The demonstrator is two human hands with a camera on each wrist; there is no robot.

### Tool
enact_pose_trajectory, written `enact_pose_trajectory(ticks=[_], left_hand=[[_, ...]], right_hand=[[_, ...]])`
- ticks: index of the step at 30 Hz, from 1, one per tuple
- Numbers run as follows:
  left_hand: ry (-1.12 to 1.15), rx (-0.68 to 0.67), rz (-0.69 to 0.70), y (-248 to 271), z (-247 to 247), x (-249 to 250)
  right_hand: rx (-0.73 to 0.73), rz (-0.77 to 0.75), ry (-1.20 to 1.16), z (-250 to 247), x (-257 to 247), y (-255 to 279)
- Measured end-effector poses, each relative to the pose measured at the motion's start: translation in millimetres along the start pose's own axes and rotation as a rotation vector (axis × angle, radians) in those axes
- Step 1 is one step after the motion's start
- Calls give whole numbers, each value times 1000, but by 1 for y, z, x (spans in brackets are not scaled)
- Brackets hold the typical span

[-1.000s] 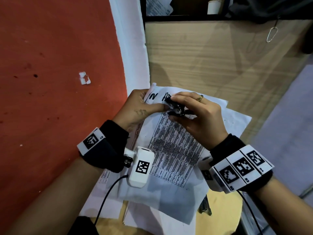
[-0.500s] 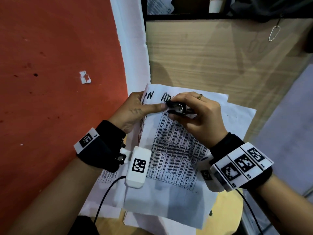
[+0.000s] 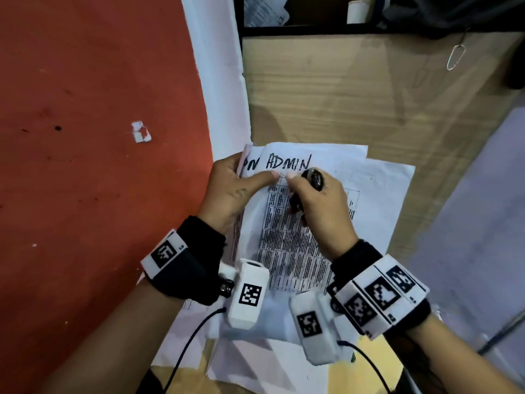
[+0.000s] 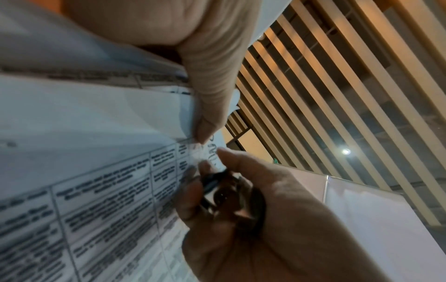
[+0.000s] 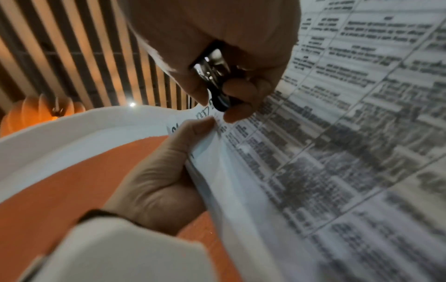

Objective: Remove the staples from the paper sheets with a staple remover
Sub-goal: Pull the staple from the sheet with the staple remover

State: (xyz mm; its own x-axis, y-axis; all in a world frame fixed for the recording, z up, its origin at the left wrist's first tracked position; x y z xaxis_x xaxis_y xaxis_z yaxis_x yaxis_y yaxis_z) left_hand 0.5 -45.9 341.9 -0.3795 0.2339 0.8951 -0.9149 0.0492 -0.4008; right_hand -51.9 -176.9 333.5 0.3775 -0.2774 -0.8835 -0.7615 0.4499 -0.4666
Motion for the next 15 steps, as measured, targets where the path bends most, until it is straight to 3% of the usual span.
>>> enact_pose_trajectory(ticks=[5,8,10,15], left_hand=[[28,47,31,8,1,-2],[35,58,39,10,1,-2],[8,62,27,8,0,-6],[39,132,-87,6,-4,-14]], right_hand=[[-6,262,-181,10,11,-1],[6,306,-246,12,9,-3],[56,225,-184,9,8,-7],[142,-270,326,12,-15,-5]])
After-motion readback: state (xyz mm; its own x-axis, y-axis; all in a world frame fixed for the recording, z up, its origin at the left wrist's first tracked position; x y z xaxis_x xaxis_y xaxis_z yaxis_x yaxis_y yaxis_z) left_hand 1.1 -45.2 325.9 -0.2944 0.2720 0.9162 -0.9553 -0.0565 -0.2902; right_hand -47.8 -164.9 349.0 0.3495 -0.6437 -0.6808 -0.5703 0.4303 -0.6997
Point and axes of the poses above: each hand's wrist, its own y-axis away from the middle knuckle, its own z-axis out of the palm, x = y × z, the point moved 9 cm from there along -y, towards the middle knuckle, and after that the axes turned 9 degrees about x, right-handed, at the moved point
